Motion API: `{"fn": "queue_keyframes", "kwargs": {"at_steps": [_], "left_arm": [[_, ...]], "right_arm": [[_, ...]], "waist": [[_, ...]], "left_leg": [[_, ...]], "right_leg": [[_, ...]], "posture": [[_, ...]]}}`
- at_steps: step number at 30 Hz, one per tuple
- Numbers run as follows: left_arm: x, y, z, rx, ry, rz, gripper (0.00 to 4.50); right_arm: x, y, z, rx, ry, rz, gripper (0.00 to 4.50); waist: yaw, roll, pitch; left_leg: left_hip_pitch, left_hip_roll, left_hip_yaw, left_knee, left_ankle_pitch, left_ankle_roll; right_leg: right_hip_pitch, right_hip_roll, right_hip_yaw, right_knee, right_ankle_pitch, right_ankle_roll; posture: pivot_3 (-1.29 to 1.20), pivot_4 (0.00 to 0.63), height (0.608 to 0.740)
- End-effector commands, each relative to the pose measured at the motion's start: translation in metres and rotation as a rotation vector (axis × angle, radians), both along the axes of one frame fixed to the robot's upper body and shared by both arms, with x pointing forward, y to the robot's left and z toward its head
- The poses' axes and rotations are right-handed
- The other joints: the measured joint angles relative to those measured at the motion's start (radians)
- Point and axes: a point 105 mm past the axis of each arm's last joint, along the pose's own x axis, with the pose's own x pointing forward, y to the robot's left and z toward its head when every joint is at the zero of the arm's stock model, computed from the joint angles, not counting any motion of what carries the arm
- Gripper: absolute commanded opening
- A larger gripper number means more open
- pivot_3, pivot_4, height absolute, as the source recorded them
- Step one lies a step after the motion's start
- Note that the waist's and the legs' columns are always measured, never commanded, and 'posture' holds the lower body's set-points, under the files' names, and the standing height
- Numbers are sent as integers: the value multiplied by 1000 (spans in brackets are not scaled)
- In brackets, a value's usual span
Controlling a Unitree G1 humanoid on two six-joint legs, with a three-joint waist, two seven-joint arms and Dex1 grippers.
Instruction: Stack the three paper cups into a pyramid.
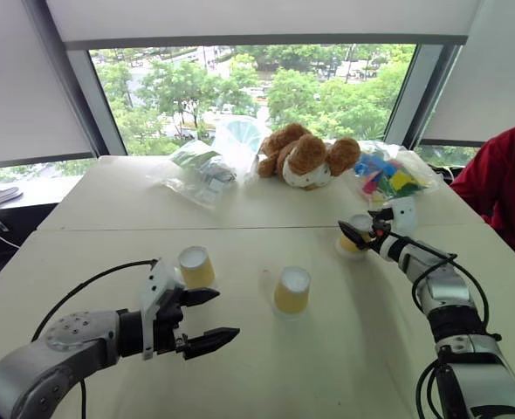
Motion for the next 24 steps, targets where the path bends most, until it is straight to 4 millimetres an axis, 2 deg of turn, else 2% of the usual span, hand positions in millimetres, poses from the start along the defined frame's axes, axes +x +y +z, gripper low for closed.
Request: {"fn": "queue_keyframes", "kwargs": {"at_steps": [1, 6, 10, 12, 15, 19, 24], "left_arm": [[-1, 1, 8, -1, -46, 7, 4500], [0, 2, 6, 3, -44, 7, 4500], [0, 2, 5, 10, -42, 0, 4500], [0, 3, 5, 15, -41, -8, 4500], [-1, 5, 3, 30, -36, -24, 4500], [0, 5, 2, 32, -32, -29, 4500], [-1, 3, -1, 31, -25, -42, 4500]], "right_arm": [[4, 1, 18, -2, -71, -1, 4458], [4, 4, 23, 1, -94, 23, 2253], [0, 9, 35, 8, -122, 76, 2183], [-13, 20, 45, -18, -140, 193, 2183], [-49, 41, 49, -118, -126, 420, 2183], [-88, 54, 37, -238, -55, 591, 2183], [-106, 58, 19, -247, 25, 651, 2183]], "waist": [[-1, 0, 0], [-1, 0, 0], [-1, 0, 0], [0, 1, 1], [6, 1, 1], [5, 1, 1], [1, 1, 1]], "left_leg": [[0, 0, 0, 0, 0, 0], [0, 0, 0, 0, 0, 0], [0, 0, 0, 0, 0, 0], [0, 0, 0, 0, 0, 0], [-1, 0, -1, 0, 0, 0], [-2, 0, -2, 0, 0, 0], [1, 0, -1, 0, 0, 0]], "right_leg": [[0, 0, 0, 0, 0, 0], [0, 0, 0, 0, 0, 0], [0, 0, 0, 0, 0, 0], [0, 0, 0, 0, 0, 0], [-1, 0, -1, 0, 0, 0], [0, 0, -1, -1, 0, 0], [2, 0, 0, 0, 0, 0]], "posture": [[0, 150, 740], [0, 150, 740], [0, 150, 740], [0, 150, 740], [0, 150, 740], [0, 150, 740], [0, 150, 740]]}}
